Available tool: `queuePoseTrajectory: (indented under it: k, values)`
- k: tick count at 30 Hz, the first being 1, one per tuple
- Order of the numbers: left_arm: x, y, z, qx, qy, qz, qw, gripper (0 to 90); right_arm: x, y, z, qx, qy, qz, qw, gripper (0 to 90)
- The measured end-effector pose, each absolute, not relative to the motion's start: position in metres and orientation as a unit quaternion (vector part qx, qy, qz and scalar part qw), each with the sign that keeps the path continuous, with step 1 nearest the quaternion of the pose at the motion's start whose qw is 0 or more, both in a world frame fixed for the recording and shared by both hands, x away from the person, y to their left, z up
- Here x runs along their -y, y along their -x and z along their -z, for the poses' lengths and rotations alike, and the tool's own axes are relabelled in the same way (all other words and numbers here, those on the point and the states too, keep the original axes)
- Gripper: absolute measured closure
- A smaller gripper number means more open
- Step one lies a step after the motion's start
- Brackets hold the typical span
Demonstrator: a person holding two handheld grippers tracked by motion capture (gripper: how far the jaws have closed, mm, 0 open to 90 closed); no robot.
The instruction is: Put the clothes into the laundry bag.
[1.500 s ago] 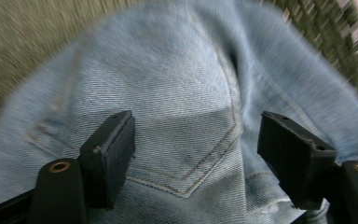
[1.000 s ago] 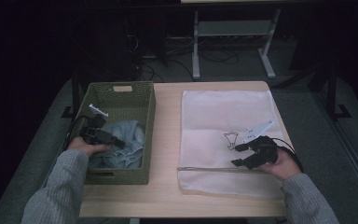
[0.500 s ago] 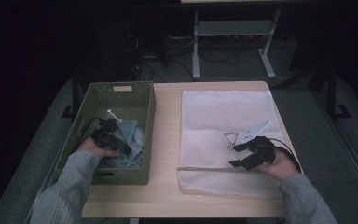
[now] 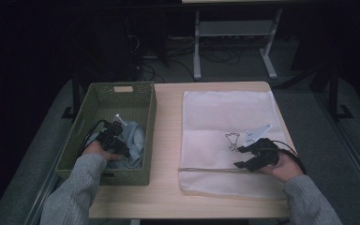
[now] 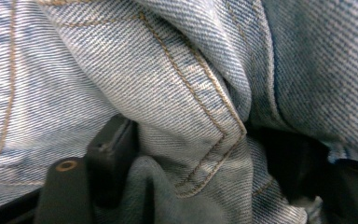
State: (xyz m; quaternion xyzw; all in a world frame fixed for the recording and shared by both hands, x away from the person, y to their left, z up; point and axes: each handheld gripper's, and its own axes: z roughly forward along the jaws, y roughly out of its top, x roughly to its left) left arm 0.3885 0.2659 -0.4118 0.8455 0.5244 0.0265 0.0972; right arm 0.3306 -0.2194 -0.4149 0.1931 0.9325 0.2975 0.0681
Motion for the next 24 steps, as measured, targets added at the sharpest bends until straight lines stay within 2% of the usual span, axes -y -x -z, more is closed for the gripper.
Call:
queuePoseTrajectory:
  k: [6, 11, 20, 24]
  values:
    - [-0.268, -0.389, 0.412, -0.533, -0.839, -0.027, 0.103, 40.7, 0.22, -0.333, 0.424, -0.941, -0.175, -0.281, 0.064, 42.5]
    - [-0.27, -0.39, 0.411, -0.54, -0.834, -0.029, 0.105, 46.8, 0.213, -0.331, 0.434, -0.95, -0.144, -0.265, 0.077, 51.9]
    - [-0.273, -0.392, 0.41, -0.549, -0.828, -0.024, 0.109, 52.2, 0.217, -0.327, 0.452, -0.953, -0.135, -0.262, 0.063, 65.2]
    - [-0.274, -0.392, 0.41, -0.551, -0.827, -0.021, 0.111, 52.6, 0.215, -0.326, 0.455, -0.951, -0.133, -0.275, 0.056, 63.8]
